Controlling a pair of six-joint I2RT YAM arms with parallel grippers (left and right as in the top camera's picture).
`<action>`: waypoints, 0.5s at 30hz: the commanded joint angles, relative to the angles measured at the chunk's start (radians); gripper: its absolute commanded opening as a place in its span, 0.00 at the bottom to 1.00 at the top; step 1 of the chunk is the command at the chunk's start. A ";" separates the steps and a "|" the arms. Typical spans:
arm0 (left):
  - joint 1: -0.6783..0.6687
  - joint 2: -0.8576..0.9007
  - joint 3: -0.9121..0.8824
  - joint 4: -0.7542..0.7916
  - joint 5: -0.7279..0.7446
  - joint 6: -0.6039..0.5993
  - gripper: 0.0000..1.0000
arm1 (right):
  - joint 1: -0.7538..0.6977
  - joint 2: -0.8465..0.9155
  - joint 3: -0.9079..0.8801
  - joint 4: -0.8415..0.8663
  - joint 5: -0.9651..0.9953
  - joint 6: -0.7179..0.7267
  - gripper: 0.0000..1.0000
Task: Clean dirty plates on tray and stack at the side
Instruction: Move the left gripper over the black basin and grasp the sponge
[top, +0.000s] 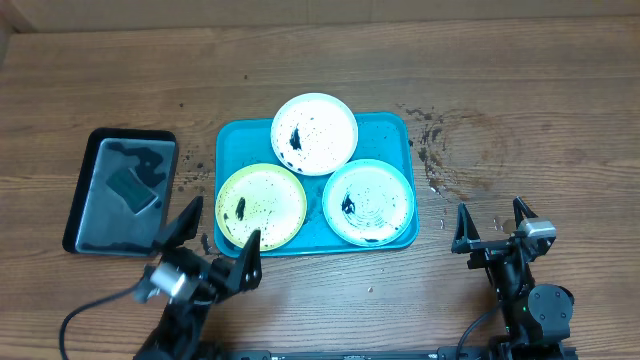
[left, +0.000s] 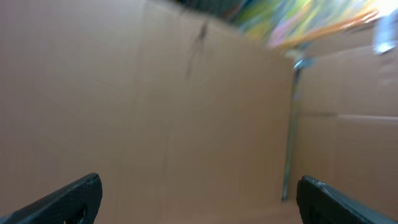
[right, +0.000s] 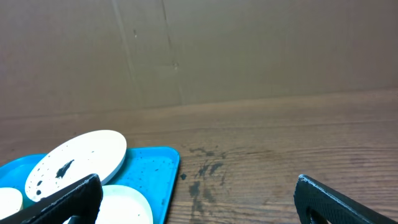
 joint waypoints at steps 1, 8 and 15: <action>0.000 -0.004 0.071 -0.023 0.004 0.044 1.00 | 0.003 -0.008 -0.010 0.006 0.010 0.000 1.00; 0.000 0.240 0.461 -0.512 -0.284 0.344 1.00 | 0.003 -0.008 -0.010 0.006 0.010 0.000 1.00; 0.001 0.741 0.913 -0.907 -0.402 0.447 1.00 | 0.003 -0.008 -0.010 0.006 0.010 0.000 1.00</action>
